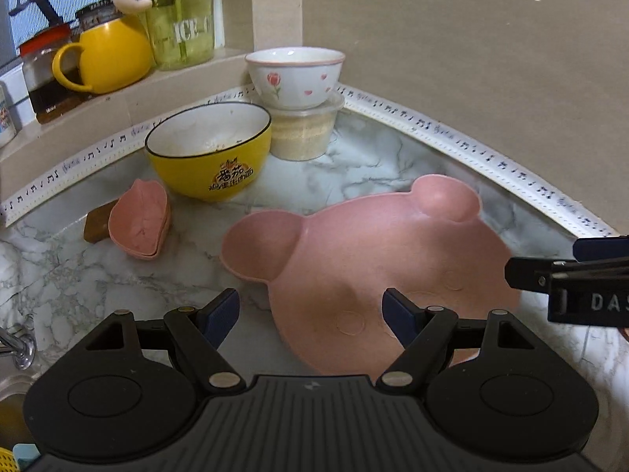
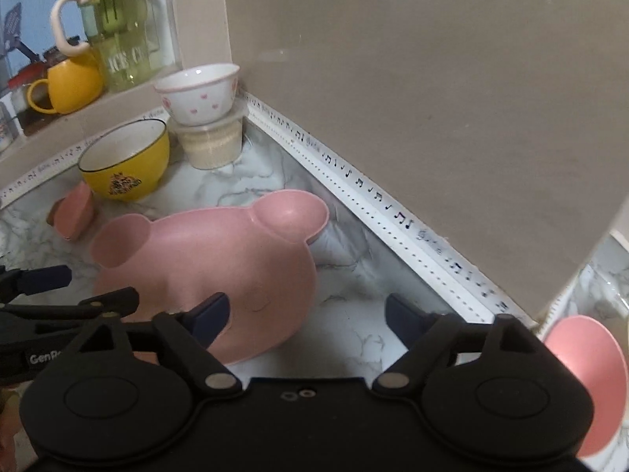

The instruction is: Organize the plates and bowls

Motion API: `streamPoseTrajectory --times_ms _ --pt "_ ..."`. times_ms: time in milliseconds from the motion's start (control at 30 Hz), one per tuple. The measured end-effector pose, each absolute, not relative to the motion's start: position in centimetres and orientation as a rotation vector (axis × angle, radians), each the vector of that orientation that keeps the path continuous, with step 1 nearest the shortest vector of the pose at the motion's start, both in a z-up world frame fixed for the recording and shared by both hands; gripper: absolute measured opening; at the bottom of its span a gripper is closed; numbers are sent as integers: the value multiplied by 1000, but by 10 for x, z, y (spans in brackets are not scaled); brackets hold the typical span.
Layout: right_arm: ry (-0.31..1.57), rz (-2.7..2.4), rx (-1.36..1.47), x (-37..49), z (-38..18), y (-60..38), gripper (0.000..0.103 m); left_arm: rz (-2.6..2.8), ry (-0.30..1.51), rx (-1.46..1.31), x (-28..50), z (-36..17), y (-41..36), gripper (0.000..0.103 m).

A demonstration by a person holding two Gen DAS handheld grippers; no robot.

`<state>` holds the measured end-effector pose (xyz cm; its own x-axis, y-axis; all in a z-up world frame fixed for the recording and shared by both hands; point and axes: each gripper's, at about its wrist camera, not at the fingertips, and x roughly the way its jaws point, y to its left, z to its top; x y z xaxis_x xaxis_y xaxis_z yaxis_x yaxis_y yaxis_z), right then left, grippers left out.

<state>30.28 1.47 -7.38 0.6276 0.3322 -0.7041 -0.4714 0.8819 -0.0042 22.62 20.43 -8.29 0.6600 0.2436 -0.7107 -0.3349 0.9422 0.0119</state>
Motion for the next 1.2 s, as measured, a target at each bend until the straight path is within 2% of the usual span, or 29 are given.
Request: streamPoseTrajectory --times_ms 267,300,367,433,500,533,700,767,1200 --pt "830 474 -210 328 -90 24 64 336 826 -160 237 -96 215 78" --pt "839 470 -209 333 -93 27 63 342 827 -157 238 -97 216 75" --pt "854 469 -209 337 -97 28 57 341 837 -167 240 -99 218 60" --pt "864 463 -216 341 -100 28 53 335 848 -193 241 -101 222 56" --pt "868 457 -219 345 -103 30 45 332 848 -204 241 -102 223 47" --pt "874 457 -215 346 -104 30 40 327 849 -208 241 -102 223 39" --pt "900 505 -159 350 -106 30 19 341 845 -230 240 -102 228 24" --pt "898 503 -165 350 -105 31 19 349 845 -233 240 -103 230 19" --pt "891 535 -149 329 -89 22 14 315 813 -213 227 -91 230 18"
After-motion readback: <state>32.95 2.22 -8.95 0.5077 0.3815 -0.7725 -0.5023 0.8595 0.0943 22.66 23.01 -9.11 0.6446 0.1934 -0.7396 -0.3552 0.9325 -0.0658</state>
